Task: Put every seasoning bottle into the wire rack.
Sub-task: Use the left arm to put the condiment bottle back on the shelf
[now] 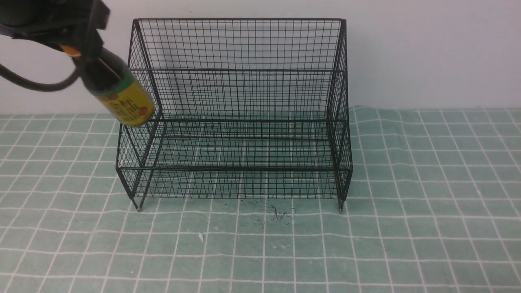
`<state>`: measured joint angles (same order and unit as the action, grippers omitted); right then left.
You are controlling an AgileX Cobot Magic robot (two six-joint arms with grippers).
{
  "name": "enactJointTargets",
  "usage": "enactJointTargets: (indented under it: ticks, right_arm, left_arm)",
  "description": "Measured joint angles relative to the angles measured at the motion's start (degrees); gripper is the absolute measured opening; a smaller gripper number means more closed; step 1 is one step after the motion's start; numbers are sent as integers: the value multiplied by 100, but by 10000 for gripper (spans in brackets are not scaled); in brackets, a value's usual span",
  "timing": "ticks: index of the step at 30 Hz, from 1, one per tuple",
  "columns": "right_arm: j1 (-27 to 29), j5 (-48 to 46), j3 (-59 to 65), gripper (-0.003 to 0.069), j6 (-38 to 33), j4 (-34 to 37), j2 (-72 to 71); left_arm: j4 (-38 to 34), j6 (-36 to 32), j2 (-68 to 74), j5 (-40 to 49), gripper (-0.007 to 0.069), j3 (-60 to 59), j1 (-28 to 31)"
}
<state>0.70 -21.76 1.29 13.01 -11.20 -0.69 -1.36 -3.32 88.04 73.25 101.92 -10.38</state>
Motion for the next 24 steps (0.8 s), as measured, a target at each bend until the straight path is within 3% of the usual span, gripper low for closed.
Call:
enactJointTargets:
  ticks: [6, 24]
  right_arm:
    - [0, 0, 0, -15, 0, 0, 0]
    - [0, 0, 0, -15, 0, 0, 0]
  left_arm:
    - [136, 6, 592, 11, 288, 0, -382]
    - [269, 197, 1617, -33, 288, 0, -402]
